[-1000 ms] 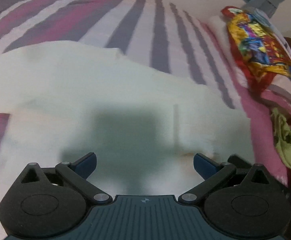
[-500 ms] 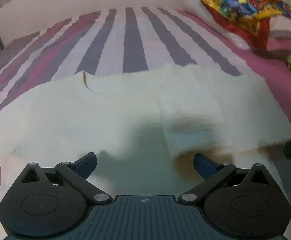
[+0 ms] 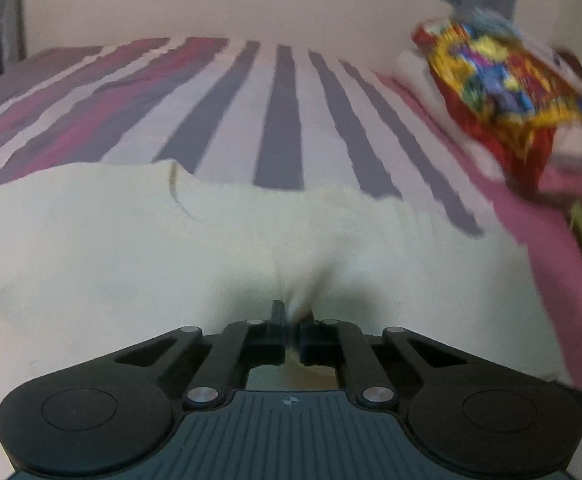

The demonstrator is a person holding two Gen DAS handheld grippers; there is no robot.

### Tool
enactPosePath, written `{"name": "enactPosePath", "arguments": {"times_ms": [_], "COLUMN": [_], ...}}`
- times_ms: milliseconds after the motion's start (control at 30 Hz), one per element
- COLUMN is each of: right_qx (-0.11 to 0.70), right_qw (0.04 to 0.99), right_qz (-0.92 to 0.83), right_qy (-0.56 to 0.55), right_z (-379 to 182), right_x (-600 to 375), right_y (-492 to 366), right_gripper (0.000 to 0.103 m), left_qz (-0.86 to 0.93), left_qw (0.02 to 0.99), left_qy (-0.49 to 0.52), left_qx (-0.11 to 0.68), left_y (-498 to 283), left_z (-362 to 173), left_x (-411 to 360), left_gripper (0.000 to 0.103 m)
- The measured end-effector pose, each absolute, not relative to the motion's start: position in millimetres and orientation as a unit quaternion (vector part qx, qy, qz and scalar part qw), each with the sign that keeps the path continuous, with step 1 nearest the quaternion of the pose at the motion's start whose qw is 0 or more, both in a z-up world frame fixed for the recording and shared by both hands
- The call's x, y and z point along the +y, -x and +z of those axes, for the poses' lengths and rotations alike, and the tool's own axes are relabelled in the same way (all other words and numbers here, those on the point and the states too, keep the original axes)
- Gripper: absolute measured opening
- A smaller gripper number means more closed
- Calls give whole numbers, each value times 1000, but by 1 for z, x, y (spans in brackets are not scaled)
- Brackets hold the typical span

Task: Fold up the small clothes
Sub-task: 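Fold the held sleeve across the sweater body with the right gripper while the left gripper pinches the body, then release the sleeve on the sweater body and open both grippers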

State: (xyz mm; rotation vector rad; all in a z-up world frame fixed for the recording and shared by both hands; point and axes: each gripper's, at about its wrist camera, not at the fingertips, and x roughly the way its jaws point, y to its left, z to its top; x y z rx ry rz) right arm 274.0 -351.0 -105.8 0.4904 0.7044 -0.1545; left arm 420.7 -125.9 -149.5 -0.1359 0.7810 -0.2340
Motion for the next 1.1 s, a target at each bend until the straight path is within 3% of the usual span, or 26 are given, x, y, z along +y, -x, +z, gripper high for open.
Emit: {"name": "enactPosePath", "arguments": {"times_ms": [567, 767, 967, 1100], "right_qx": [374, 362, 405, 409], "right_qw": [903, 909, 899, 900], "right_qz": [-102, -110, -119, -121], "right_qy": [-188, -173, -114, -88], "right_z": [-111, -106, -133, -132], "right_x": [-328, -328, -310, -300], "right_y": [-324, -330, -353, -355], "right_gripper": [63, 63, 62, 65], "left_qz": [-95, -94, -41, -54], "left_qw": [883, 928, 910, 912], "left_qy": [186, 163, 139, 136], "left_qx": [421, 320, 389, 383], "left_y": [-437, -418, -438, -434], "left_z": [-171, -135, -178, -178], "left_x": [-51, -24, 6, 8], "left_gripper": [4, 4, 4, 4]}}
